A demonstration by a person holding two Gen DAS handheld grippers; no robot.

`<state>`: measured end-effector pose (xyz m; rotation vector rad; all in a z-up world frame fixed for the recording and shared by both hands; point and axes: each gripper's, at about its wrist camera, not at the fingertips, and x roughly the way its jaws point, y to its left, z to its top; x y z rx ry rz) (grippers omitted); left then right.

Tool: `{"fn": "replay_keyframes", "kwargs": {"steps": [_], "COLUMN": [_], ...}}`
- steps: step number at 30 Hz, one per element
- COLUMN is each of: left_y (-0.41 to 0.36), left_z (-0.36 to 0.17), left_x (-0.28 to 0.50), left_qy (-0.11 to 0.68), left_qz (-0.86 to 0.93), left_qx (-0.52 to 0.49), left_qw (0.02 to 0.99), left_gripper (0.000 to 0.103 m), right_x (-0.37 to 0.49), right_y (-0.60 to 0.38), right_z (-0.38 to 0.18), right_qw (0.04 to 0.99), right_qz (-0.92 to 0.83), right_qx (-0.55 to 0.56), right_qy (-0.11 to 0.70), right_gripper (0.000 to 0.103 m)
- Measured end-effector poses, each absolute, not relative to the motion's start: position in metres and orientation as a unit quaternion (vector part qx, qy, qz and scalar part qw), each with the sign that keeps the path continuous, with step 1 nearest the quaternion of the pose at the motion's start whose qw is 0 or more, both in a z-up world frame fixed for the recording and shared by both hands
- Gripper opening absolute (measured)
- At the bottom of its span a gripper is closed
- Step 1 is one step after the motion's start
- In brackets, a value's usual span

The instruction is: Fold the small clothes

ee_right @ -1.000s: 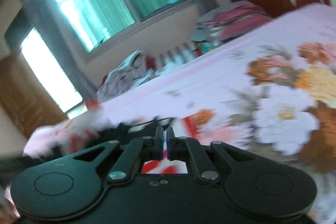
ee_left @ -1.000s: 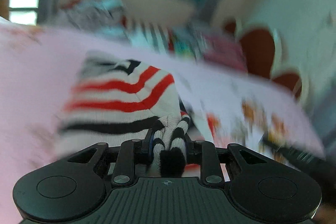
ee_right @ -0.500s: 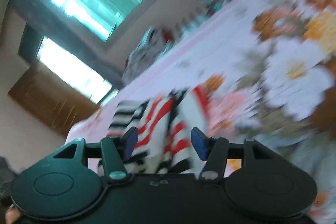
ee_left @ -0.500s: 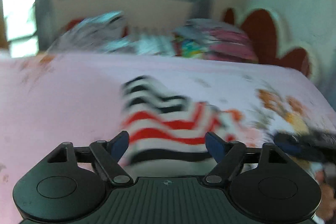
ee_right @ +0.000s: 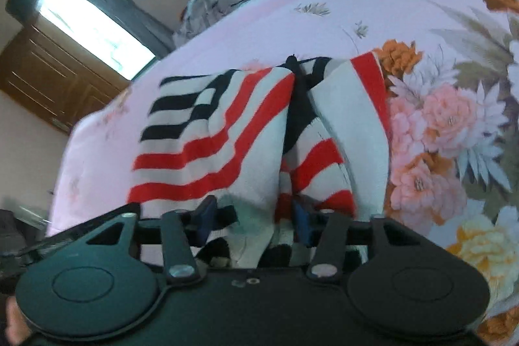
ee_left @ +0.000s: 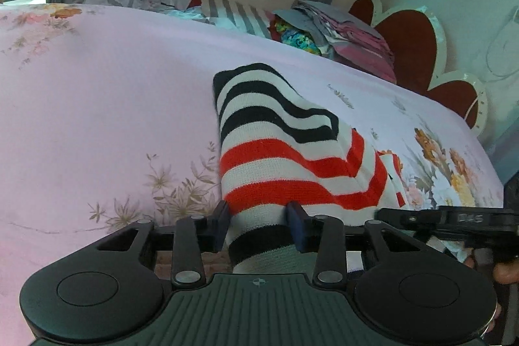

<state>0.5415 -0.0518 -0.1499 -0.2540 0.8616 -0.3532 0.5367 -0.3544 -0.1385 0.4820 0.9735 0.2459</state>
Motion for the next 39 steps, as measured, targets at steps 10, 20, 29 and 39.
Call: {"fn": "replay_keyframes", "kwargs": {"steps": [10,20,29,39], "left_y": [-0.088,-0.144,-0.141,-0.130], "left_z": [-0.129,-0.141,-0.136,-0.113], "left_x": [0.539,0.546,0.546,0.465], "left_qy": [0.358,0.397,0.398,0.370], "left_qz": [-0.231,-0.238,-0.241,-0.254], "left_qx": [-0.057,0.047,0.070,0.072], "left_qw": [0.903,0.885,0.883,0.891], "left_gripper": [0.039,0.039,0.039,0.039], "right_x": [0.483,0.480,0.488,0.418], "right_y": [-0.351,-0.401,-0.410,-0.381], "right_z": [-0.087,-0.144,-0.146,-0.077], "right_qw": [0.929,0.907,0.896,0.918], "right_qz": [0.119,0.079,0.090,0.167], "right_qx": [0.145,0.223,0.223,0.112], "right_qy": [0.318,0.348,0.373,0.343], "right_gripper": [0.017,0.017,0.024,0.015]}}
